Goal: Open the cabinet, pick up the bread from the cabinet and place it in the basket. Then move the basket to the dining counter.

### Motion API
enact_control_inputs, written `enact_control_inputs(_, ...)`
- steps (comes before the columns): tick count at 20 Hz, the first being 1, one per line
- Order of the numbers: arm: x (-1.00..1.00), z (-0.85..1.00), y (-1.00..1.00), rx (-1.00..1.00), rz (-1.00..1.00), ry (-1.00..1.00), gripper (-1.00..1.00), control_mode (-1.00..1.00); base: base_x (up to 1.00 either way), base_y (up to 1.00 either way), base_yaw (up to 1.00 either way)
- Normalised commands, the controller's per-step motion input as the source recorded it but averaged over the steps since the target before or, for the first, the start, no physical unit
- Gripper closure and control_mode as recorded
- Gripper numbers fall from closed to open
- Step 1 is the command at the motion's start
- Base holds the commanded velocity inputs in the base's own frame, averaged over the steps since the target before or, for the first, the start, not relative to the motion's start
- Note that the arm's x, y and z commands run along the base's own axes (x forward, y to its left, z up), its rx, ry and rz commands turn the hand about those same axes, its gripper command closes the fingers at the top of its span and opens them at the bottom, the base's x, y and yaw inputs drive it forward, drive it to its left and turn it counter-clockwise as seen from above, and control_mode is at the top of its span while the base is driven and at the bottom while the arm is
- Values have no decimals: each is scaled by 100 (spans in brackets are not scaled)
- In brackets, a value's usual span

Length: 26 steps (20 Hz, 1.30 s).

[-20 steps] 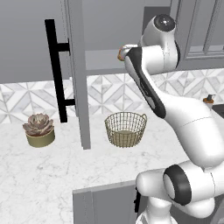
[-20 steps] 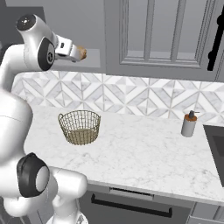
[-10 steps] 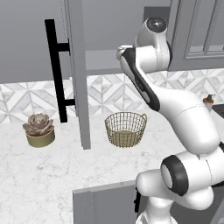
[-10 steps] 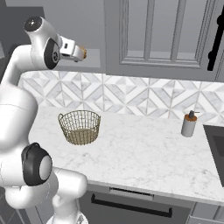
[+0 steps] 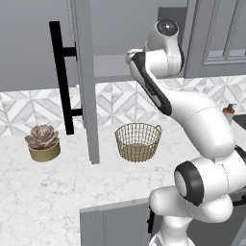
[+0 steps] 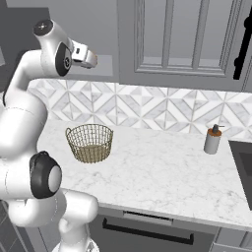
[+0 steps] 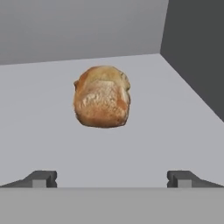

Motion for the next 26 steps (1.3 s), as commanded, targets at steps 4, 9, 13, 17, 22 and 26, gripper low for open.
enact_control_inputs(4,29,-4,5,0,0,0,-100,-100,0,0,0)
enact_control_inputs(9,35,-9,9,0,0,0,-100,-100,0,0,0)
enact_control_inputs(13,38,-1,1,0,0,0,-100,-100,0,0,0)
enact_control_inputs(17,34,0,0,0,0,0,-100,-100,0,0,0)
enact_control_inputs(22,34,0,0,0,0,0,-100,-100,0,0,0)
enact_control_inputs(26,27,-4,0,0,0,0,-100,-100,0,0,0)
